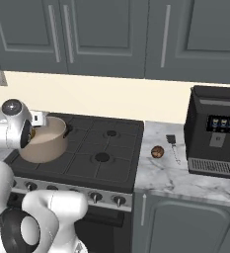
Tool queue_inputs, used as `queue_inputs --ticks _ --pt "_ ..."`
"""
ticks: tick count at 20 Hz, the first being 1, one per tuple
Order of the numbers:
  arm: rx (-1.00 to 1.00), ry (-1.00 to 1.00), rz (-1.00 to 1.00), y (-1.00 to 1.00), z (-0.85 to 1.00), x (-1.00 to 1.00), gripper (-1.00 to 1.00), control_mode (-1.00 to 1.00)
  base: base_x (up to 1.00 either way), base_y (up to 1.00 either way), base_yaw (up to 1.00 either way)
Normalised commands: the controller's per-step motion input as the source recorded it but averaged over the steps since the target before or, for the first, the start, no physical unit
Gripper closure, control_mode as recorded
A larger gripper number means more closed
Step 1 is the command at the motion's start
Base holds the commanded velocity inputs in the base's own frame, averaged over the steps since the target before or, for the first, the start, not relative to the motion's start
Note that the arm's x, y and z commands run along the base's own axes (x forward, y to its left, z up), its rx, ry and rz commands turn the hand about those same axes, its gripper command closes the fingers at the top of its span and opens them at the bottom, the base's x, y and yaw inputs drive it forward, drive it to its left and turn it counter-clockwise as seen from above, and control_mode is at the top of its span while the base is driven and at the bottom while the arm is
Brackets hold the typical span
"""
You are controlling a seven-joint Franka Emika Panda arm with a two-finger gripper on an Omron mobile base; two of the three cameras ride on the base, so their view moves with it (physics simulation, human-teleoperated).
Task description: Put the squash and potato in the pot. Retrieve the spatula and lightly stir the vegetables in the pot.
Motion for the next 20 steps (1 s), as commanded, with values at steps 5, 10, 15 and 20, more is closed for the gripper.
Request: queue_inputs --ticks 5,10,15,20 --pt "-0.01 0.02 0.00 0.05 -0.05 0.40 1.00 -1.00 0.00 0.00 0.00" --pt "-0.03 0.12 0.00 0.12 -0.25 0.39 1.00 -1.00 0.00 0.00 0.00" --pt "-0.04 0.07 0.00 0.14 -0.20 0.37 1.00 -1.00 0.00 0.00 0.00" --pt "-0.07 0.00 0.01 0.18 -0.28 0.20 1.00 -1.00 0.00 0.00 0.00"
